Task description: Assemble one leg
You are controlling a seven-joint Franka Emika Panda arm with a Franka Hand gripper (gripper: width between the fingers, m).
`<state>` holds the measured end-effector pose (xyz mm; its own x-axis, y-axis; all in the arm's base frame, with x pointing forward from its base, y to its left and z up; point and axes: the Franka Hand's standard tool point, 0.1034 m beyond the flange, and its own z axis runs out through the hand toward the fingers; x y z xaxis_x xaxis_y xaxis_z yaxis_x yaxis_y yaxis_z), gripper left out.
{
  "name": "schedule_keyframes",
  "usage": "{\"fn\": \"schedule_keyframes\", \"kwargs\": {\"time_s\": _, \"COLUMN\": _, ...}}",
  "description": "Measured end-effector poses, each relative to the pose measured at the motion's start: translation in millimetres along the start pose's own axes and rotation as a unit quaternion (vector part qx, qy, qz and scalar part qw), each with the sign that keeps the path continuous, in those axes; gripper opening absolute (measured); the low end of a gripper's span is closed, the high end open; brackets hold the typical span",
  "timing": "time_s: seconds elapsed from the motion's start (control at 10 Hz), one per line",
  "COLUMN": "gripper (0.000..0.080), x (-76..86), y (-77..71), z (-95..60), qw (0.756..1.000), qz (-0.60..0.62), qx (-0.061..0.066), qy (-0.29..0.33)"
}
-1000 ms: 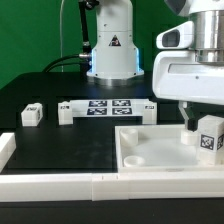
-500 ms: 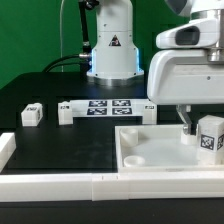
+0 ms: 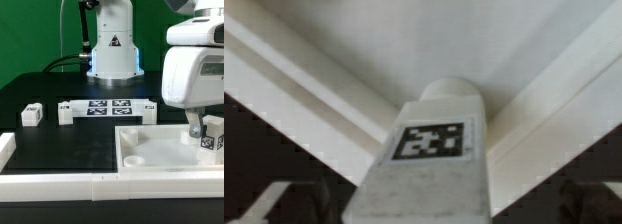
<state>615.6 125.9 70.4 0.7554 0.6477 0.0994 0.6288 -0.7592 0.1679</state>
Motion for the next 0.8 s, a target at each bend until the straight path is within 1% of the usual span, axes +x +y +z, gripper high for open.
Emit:
{"fn": "schedule_keyframes", "kwargs": {"time_s": 0.2, "gripper": 0.0649, "x": -0.3, "y": 0.2, "z": 0.3, "qw": 1.000, "qz": 0.002, "qx": 0.000, "qy": 0.000}}
{"fn": "schedule_keyframes", "kwargs": {"time_s": 0.3, "gripper": 0.0559, "x": -0.5, "y": 0.2, "z": 0.5, "qw": 1.000, "qz": 0.002, "qx": 0.000, "qy": -0.001}}
{"fn": "schedule_keyframes", "kwargs": {"time_s": 0.4, "gripper": 0.0424, "x": -0.6, "y": 0.3, "z": 0.7, "qw": 1.000, "qz": 0.002, "qx": 0.000, "qy": -0.001}}
{"fn": "schedule_keyframes", "kwargs": {"time_s": 0.5, "gripper": 0.0424, "x": -0.8, "y": 0.8, "z": 0.7, "qw": 1.000, "qz": 0.003, "qx": 0.000, "qy": -0.001}}
{"fn": "schedule_keyframes", "kwargs": {"time_s": 0.6, "gripper": 0.0295, "x": -0.8, "y": 0.8, "z": 0.6, "qw": 1.000, "qz": 0.011, "qx": 0.000, "qy": 0.000}}
{"fn": "schedule_keyframes", "kwargs": {"time_s": 0.8, "gripper": 0.0295, "x": -0.8, "y": 0.9, "z": 0.6, "qw": 0.999, "qz": 0.039, "qx": 0.000, "qy": 0.000}}
